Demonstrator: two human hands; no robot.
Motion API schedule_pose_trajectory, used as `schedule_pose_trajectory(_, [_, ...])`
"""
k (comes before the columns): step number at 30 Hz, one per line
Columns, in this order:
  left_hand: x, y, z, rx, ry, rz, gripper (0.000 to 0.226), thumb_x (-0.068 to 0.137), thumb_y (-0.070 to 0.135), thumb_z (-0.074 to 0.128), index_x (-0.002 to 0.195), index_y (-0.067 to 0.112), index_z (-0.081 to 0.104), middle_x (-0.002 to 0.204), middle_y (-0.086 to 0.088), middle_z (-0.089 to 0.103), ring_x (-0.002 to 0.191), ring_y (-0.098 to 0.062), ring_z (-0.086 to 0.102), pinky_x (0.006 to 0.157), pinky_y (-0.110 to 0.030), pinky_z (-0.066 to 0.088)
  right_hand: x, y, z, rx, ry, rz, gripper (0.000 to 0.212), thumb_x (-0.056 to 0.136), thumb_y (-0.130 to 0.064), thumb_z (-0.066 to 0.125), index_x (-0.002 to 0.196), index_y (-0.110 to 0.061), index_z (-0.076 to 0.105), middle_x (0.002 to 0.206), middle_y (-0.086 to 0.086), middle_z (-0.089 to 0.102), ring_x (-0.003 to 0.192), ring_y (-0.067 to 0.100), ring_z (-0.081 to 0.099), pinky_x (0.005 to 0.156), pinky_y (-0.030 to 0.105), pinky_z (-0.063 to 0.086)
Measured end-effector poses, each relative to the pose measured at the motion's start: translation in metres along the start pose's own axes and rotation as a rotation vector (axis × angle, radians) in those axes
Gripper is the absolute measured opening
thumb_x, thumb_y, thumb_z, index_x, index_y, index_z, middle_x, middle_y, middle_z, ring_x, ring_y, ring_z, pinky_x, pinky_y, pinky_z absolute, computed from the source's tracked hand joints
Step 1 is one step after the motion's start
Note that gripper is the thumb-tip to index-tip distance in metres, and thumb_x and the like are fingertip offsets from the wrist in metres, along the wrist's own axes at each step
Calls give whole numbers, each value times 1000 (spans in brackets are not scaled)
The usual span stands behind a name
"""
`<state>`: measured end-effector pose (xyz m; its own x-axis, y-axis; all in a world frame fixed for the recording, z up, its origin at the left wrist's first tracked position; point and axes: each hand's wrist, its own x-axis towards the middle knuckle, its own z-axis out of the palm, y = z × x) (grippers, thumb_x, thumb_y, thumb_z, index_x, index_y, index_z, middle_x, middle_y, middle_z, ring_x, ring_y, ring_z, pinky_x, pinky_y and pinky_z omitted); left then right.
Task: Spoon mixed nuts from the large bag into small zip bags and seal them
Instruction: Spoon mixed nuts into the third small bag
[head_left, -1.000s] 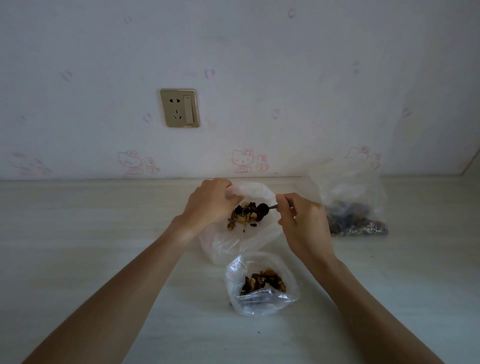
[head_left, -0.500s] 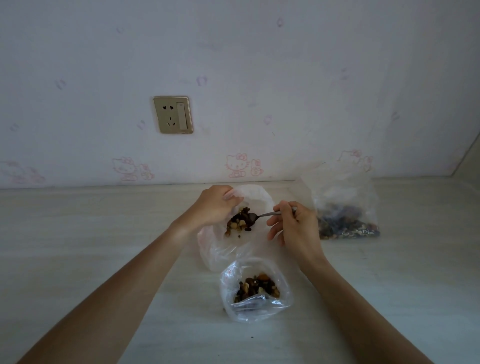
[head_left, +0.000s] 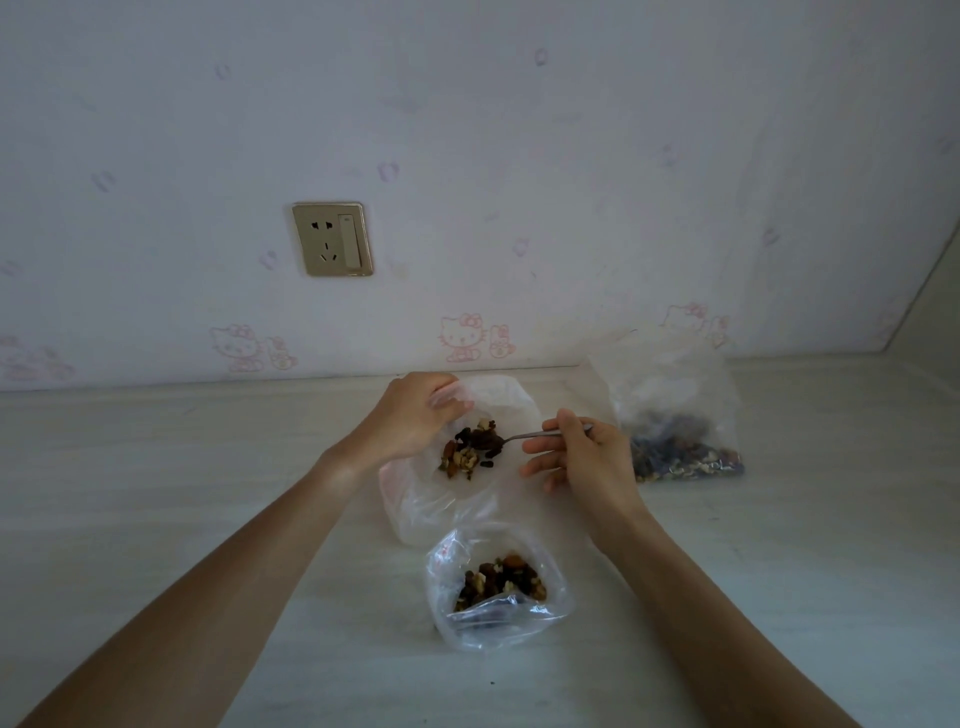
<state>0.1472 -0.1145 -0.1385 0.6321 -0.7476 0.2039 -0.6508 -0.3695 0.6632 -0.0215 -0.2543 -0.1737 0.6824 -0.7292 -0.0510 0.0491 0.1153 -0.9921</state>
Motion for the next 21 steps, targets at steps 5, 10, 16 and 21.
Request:
schedule_pose_trajectory(5, [3,-2,-3,76,52,56,18,98,35,70,99,18,73,89,11,71,85,-6,65,73,-25,44,-2,-4,-3,-10,39,-56,37,110,-28,44,97,-2,66,74,14,76,56,27,72,42,27,47])
schedule_pose_trajectory(10, [-3,-4,-6,63,66,26,38,86,43,82,119,29,70,105,28,65,101,12,57,83,-9,39,-6,-6,-5,-14,37,-108,37,110,-28,44,97,-2,66,73,15,75,57,30,72,42,29,47])
schedule_pose_trajectory(16, [-33,9,-19,83,146,25,40,90,42,78,126,32,65,125,22,62,125,-2,55,102,-27,42,-13,-10,-10,82,29,-67,34,110,-23,45,99,2,65,74,19,75,57,30,71,41,29,47])
schedule_pose_trajectory(21, [-83,27,-25,124,249,102,30,93,37,74,122,32,67,125,19,65,119,-1,57,103,-29,46,-24,-23,-19,90,-1,-86,33,110,-23,47,102,3,65,76,21,75,58,31,72,42,30,48])
